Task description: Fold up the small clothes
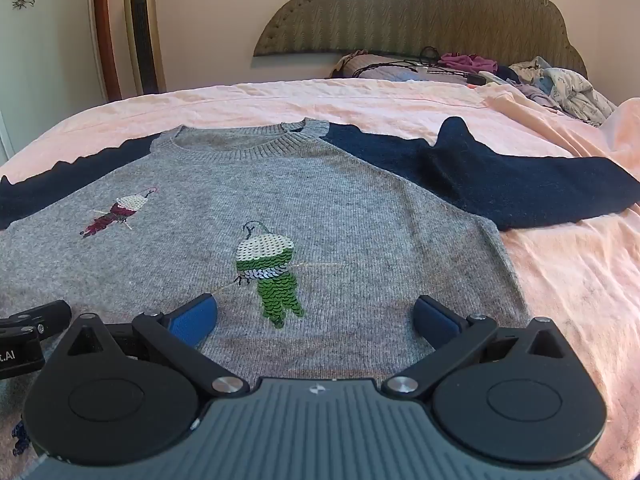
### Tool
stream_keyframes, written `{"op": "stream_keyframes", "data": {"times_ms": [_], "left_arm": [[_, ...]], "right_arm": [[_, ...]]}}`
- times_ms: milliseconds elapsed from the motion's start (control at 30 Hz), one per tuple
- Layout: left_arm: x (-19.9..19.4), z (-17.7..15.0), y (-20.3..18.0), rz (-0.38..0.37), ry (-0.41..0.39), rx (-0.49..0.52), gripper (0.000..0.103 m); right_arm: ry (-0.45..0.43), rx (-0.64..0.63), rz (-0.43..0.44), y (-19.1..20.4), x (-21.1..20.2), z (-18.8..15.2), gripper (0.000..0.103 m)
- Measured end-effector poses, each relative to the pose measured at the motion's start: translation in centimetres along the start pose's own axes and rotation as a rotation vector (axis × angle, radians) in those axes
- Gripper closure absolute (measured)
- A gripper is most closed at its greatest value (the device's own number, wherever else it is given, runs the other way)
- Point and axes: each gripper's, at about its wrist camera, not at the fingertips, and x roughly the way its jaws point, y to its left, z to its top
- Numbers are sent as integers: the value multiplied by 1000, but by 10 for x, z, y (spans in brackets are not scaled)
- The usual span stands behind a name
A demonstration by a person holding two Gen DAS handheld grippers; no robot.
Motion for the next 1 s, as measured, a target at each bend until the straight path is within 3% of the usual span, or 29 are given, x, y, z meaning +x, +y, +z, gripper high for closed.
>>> {"op": "stream_keyframes", "data": {"times_ms": [67, 200, 333, 1000], "left_arm": [[4, 3, 1, -15, 7, -24, 0], [7, 8, 23, -38, -9, -166, 0], [7, 6, 14, -28, 5, -74, 0], [5, 7, 16, -25, 5, -55, 0]], "right_arm": [[0, 0, 0, 0, 0, 0, 0], [0, -1, -1, 0, 0, 0, 0], [-4, 0, 0, 0, -1, -1, 0], [-4, -1, 0, 0, -1, 0, 0]]}}
